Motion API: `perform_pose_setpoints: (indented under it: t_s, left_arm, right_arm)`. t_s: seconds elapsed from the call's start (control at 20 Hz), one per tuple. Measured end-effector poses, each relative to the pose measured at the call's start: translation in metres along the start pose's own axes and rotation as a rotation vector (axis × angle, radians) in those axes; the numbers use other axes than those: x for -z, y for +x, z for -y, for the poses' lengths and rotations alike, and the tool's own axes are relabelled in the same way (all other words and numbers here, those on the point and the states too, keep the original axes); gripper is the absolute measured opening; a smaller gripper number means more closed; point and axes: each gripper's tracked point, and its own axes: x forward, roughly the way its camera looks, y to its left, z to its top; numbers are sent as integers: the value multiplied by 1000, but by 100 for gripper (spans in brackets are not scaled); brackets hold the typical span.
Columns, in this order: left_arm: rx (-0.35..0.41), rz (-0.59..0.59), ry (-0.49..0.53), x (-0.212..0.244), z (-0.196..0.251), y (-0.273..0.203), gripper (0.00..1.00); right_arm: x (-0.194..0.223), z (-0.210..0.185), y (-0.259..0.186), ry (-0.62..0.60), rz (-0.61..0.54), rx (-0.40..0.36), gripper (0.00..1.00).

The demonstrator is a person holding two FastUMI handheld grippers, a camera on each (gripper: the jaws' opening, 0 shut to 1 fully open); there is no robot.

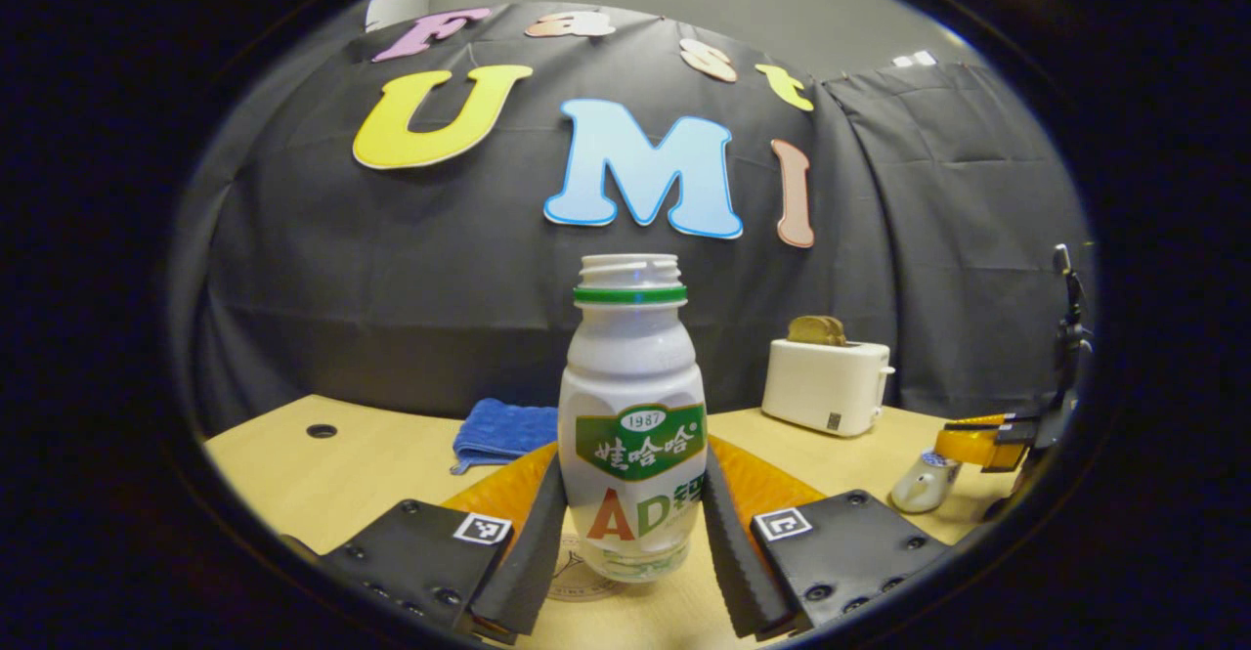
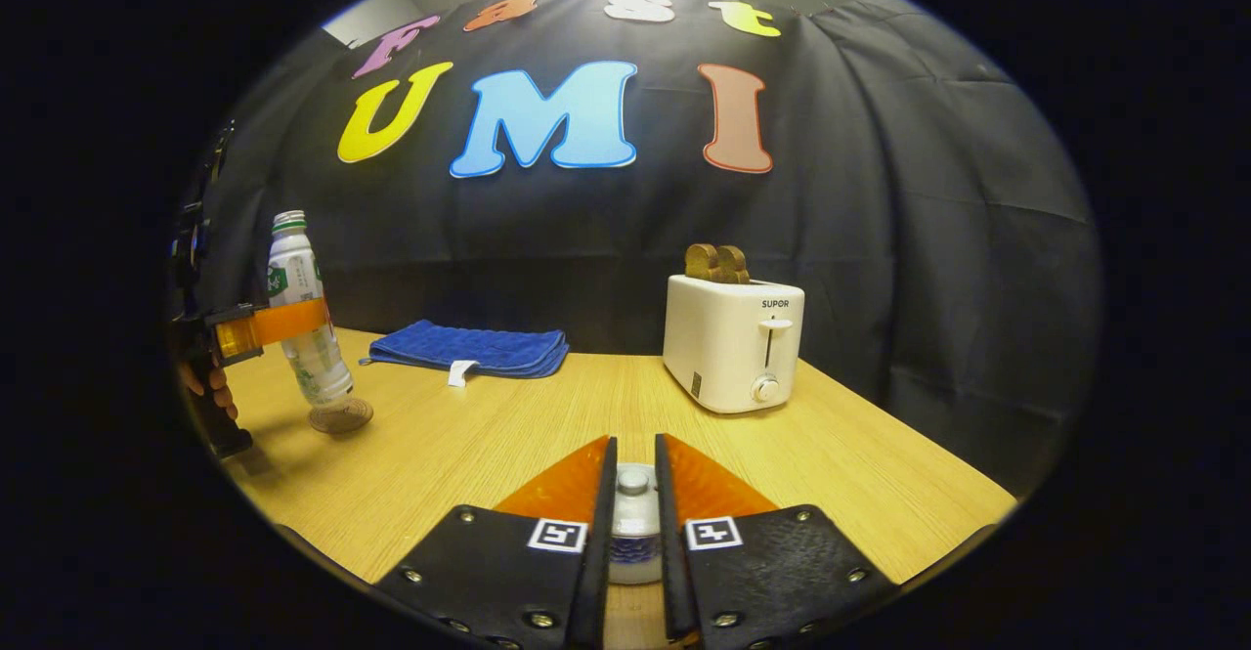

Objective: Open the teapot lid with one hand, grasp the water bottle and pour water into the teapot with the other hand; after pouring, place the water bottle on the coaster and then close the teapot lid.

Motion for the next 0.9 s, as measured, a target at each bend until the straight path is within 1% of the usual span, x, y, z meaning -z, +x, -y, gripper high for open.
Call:
perform_pose_setpoints:
  t_s: [0.05, 0.1, 0.25, 0.3, 0.35, 0.4, 0.5, 0.55, 0.6, 0.7, 0.8, 0.85, 0.9]
  left_arm:
    - [-18, 6, -5, -2, -8, 0, 70]
    - [-28, 3, -19, -2, -15, 2, 80]
    - [-46, -45, -101, 10, -34, 13, 80]
    - [-69, -79, -110, 20, -44, 17, 80]
    - [-76, -112, -131, 29, -49, 19, 75]
    - [-68, -126, -146, 34, -49, 19, 70]
    - [-84, -140, -108, 39, -53, 22, 76]
    - [-98, -139, -78, 39, -55, 22, 76]
    - [-81, -145, -74, 43, -46, 27, 76]
    - [-78, -156, -56, 47, -43, 29, 75]
    - [-98, -163, -30, 49, -45, 29, 80]
    - [-98, -165, -15, 48, -42, 28, 72]
    - [-99, -162, 2, 49, -41, 27, 73]
  right_arm:
    - [-7, 0, -4, 0, 25, 3, 33]
    - [-14, 2, -9, 0, 55, 10, 41]
    - [-28, 6, -18, 8, 120, 32, 41]
    - [-30, 6, -19, 5, 124, 32, 41]
    - [-31, 6, -19, 0, 127, 33, 41]
    - [-32, 6, -20, -1, 131, 33, 41]
    - [-32, 4, -19, 2, 130, 24, 41]
    - [-30, 3, -19, -1, 125, 24, 41]
    - [-29, 2, -19, -9, 122, 22, 41]
    - [-30, 2, -19, -12, 122, 20, 41]
    - [-33, 1, -21, -6, 132, 12, 41]
    - [-33, 1, -21, -4, 137, 12, 41]
    - [-31, 2, -20, -6, 134, 14, 41]
